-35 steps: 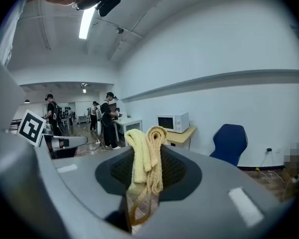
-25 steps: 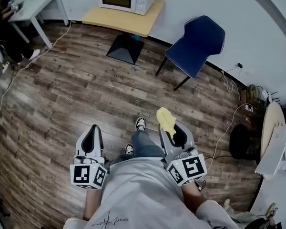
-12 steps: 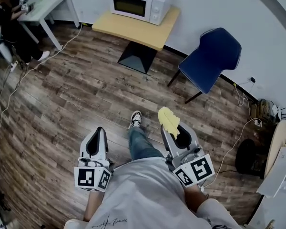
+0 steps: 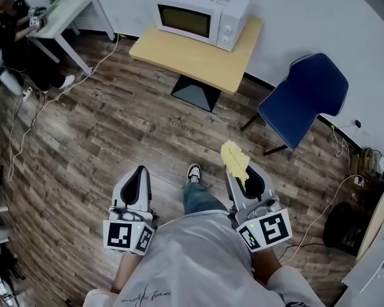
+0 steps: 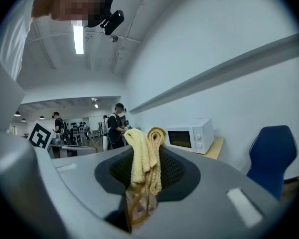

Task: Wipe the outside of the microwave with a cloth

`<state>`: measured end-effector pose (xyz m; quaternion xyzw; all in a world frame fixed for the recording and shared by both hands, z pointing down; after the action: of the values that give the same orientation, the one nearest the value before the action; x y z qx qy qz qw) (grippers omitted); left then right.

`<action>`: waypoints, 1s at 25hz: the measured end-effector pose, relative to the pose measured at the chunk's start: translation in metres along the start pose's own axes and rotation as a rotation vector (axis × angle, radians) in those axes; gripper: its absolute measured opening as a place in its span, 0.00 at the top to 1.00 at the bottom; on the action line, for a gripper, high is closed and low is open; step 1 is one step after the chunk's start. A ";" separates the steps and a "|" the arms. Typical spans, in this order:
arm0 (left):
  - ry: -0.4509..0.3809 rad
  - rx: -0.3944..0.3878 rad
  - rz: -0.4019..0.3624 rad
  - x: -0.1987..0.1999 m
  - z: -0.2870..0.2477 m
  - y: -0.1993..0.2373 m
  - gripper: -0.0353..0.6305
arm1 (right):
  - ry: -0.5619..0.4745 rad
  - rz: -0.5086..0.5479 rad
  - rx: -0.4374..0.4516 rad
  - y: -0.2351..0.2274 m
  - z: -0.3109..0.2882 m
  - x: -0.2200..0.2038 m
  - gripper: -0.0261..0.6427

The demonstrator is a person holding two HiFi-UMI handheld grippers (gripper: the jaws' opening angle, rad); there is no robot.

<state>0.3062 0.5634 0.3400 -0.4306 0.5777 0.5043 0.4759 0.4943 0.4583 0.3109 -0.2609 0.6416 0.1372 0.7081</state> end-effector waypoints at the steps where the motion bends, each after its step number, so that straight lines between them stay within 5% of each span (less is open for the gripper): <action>1: -0.003 -0.006 0.001 0.003 -0.018 0.003 0.96 | 0.004 -0.003 -0.010 -0.012 -0.014 0.001 0.79; 18: -0.039 -0.038 -0.025 0.028 -0.188 0.064 0.96 | -0.023 0.047 -0.117 -0.098 -0.143 0.026 0.79; 25: -0.062 -0.126 -0.038 0.032 -0.262 0.088 0.96 | -0.049 0.059 -0.180 -0.126 -0.194 0.029 0.79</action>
<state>0.1842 0.3133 0.3333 -0.4548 0.5215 0.5435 0.4752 0.4031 0.2442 0.2988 -0.3011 0.6167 0.2214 0.6928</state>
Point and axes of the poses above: the fingertips, and each gripper's own axes: z backward along the fingers, y to its left, x out of its top, the point moved 2 cm from there along z, backward along the fingers, and after that the axes turned 10 degrees about -y, right-handed, at the moved point
